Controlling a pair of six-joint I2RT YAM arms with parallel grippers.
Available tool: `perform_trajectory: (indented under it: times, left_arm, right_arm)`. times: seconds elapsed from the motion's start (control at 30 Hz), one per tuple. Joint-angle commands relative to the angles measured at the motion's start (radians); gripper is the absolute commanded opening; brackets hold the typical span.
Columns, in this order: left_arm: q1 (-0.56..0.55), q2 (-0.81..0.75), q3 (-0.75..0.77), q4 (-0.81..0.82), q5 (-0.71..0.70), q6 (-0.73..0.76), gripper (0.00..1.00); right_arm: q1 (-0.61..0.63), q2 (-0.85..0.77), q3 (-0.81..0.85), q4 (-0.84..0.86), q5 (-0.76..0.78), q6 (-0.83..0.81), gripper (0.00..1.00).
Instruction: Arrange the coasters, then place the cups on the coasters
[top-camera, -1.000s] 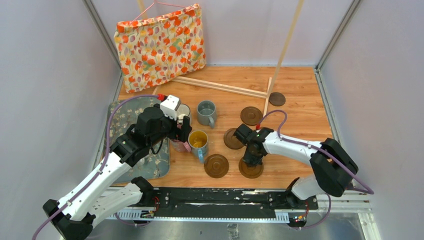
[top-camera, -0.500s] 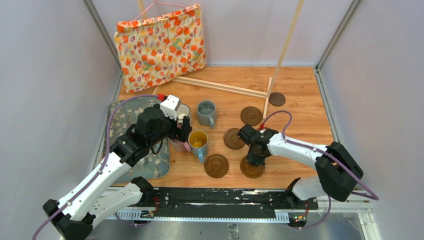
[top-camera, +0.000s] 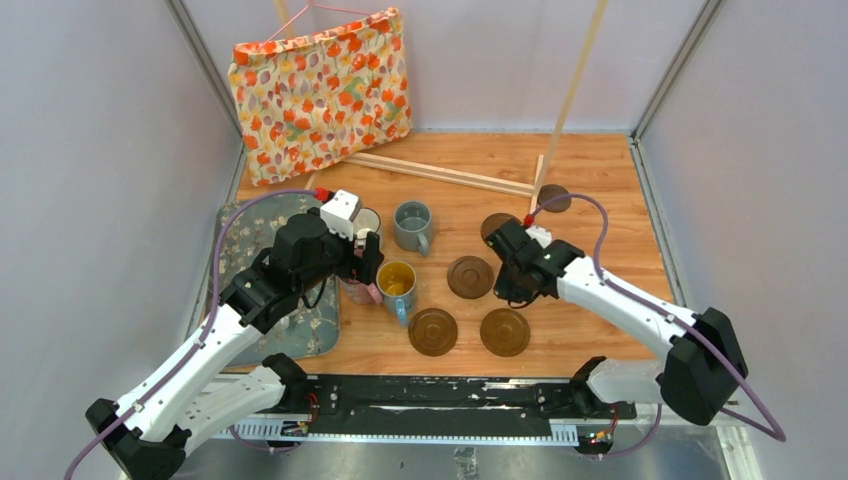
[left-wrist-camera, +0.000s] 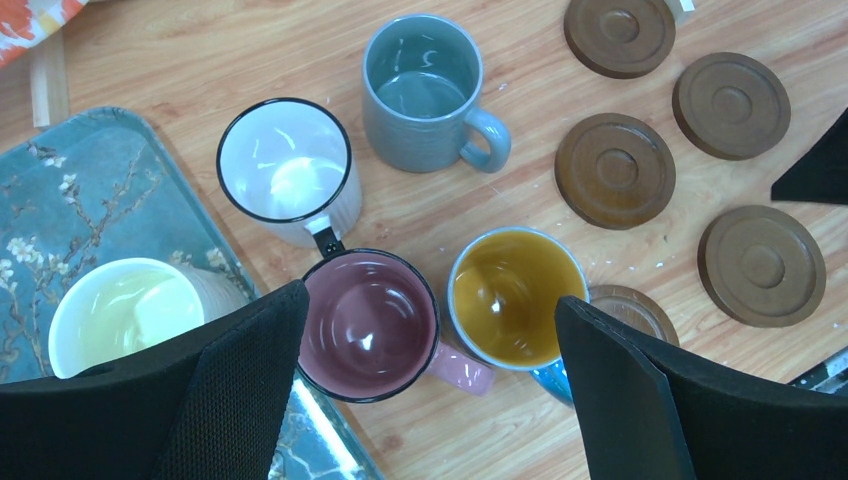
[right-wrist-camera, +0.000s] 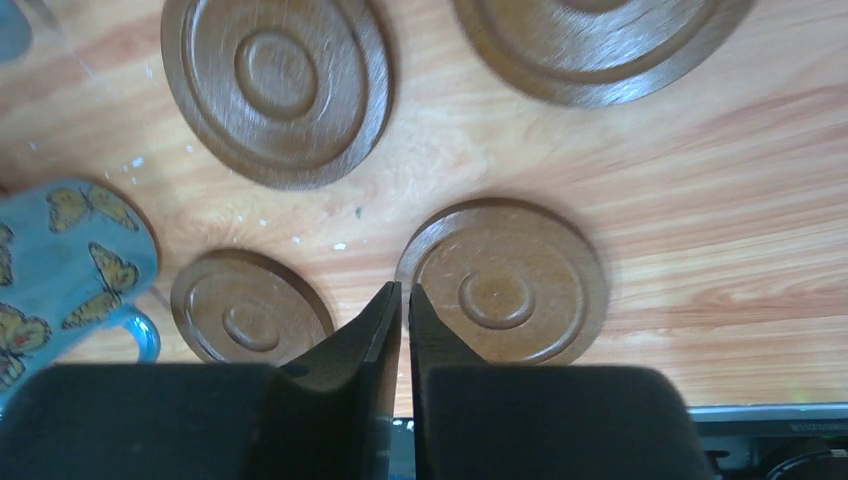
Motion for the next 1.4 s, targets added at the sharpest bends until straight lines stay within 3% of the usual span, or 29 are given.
perform_trajectory:
  times: [0.0, 0.27, 0.4, 0.6, 0.83, 1.1, 1.37]
  left_arm:
    - [0.006, -0.003, -0.003, 0.007, 0.0, 0.002, 1.0]
    - [0.006, -0.005, -0.003, 0.007, 0.0, 0.002, 1.0]
    - [0.006, -0.004, -0.004, 0.007, -0.001, 0.002, 1.0]
    - [0.006, 0.0, -0.003, 0.007, 0.003, 0.002, 1.0]
    - [0.006, 0.001, -0.003, 0.01, 0.003, 0.002, 1.0]
    - [0.006, 0.004, -0.004, 0.01, 0.003, 0.001, 1.0]
    - [0.006, 0.005, -0.007, 0.007, 0.001, 0.001, 1.0]
  right_arm:
    - [-0.098, -0.074, 0.009, -0.06, 0.076, -0.074, 0.14]
    - [-0.329, -0.147, 0.016, 0.02, 0.077, -0.218, 0.55]
    - [-0.435, -0.154, 0.028, 0.063, 0.071, -0.281, 0.7]
    - [-0.622, -0.116, 0.036, 0.184, -0.039, -0.35, 0.82]
    - [-0.834, 0.07, 0.11, 0.387, -0.241, -0.375, 0.74]
    - [-0.867, 0.433, 0.371, 0.45, -0.361, -0.402, 0.63]
    - [-0.874, 0.716, 0.649, 0.445, -0.458, -0.367, 0.59]
